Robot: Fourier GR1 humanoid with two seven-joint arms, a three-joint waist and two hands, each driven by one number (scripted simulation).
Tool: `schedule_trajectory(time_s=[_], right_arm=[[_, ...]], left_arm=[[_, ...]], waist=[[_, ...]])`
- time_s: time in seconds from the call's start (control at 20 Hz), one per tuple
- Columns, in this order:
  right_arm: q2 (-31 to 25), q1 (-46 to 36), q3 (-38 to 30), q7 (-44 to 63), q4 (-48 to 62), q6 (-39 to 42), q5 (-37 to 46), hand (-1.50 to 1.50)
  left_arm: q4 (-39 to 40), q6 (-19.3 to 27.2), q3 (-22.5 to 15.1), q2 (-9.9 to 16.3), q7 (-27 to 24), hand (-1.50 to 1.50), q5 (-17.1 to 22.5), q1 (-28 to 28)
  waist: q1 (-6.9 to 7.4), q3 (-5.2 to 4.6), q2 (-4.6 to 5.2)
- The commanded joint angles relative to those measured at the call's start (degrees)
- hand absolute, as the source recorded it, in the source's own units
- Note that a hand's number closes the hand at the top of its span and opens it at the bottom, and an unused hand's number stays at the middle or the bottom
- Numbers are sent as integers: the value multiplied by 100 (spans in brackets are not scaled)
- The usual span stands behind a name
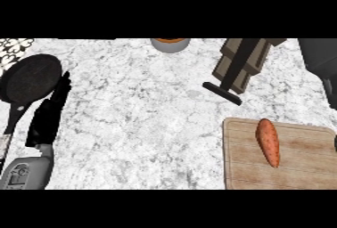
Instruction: Pick the tomato from the cutting board and place it in the tiered basket
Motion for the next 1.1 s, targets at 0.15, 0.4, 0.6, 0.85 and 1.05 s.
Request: schedule_trajectory(time_s=[0.15, 0.4, 0.6, 0.85, 1.05], right_arm=[[6, 489, -120, -279, -629, -1076, -282, -150], [115, 256, 157, -5, -1092, -1328, -120, -150], [119, 158, 316, 541, -1567, -1308, 46, -150], [-167, 219, 54, 1089, -2374, -700, -194, -150], [-185, 544, -105, 1268, -3431, 153, -464, -150]], left_arm=[[52, -135, 172, 139, -19, 0, 105, -25], [139, -127, 177, 81, -171, 0, 93, 130], [25, -269, 294, 238, -6, 0, 188, 86], [-45, 2, 170, 33, -38, 0, -31, 263], [-182, 80, 188, 1, -37, 0, -63, 506]], waist=[[-39, 1, -12], [-65, -3, -30], [-113, -1, -64], [-199, 2, -95], [-385, 10, -200]])
